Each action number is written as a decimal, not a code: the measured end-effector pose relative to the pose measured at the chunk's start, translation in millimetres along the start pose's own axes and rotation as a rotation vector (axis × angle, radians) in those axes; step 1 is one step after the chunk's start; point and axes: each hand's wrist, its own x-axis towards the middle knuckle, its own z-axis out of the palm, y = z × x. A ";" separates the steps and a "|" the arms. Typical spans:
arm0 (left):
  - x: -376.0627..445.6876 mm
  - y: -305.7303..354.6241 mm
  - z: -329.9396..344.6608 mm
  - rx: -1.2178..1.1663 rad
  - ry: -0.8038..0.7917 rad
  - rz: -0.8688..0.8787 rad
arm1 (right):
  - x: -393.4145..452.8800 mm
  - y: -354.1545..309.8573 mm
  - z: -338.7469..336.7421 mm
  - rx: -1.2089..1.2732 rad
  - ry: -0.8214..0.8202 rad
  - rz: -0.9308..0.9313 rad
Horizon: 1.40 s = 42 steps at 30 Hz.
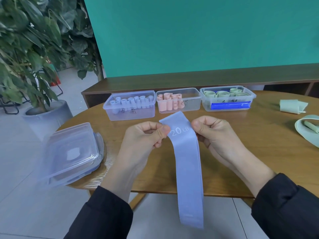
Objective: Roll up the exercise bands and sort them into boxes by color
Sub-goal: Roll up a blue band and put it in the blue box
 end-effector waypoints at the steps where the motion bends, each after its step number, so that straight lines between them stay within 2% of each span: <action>1: -0.4 0.9 -0.7 -0.002 -0.009 0.000 | 0.0 -0.3 -0.7 -0.002 -0.007 -0.007; 5: -3.9 4.7 -0.1 -0.048 -0.030 -0.006 | -1.3 1.5 -2.7 -0.014 -0.036 -0.033; 10: -7.1 -3.0 19.2 -0.080 0.180 0.023 | -3.2 9.1 5.9 0.058 -0.043 -0.033; 14: -10.9 -7.9 32.3 -0.040 0.279 0.114 | -3.9 12.1 13.4 0.127 -0.044 -0.001; 17: -15.0 -8.7 40.5 -0.002 0.247 0.192 | -4.7 10.5 18.6 0.158 -0.040 -0.014; 22: -17.6 -6.8 46.8 -0.128 0.146 0.204 | -2.8 8.3 19.4 0.201 0.045 -0.023; 30: -20.9 -4.9 51.1 -0.103 0.079 0.223 | -3.2 9.4 16.9 0.130 0.103 -0.061; 36: -15.8 -8.0 41.8 0.002 0.122 0.238 | -1.1 8.6 9.1 0.024 0.036 -0.074; 40: -9.8 -2.0 30.9 -0.004 0.239 0.234 | 5.2 6.6 -2.7 -0.055 0.110 -0.121; 42: -6.1 1.1 23.2 -0.023 0.217 0.200 | 7.9 4.7 -10.5 -0.086 0.139 -0.131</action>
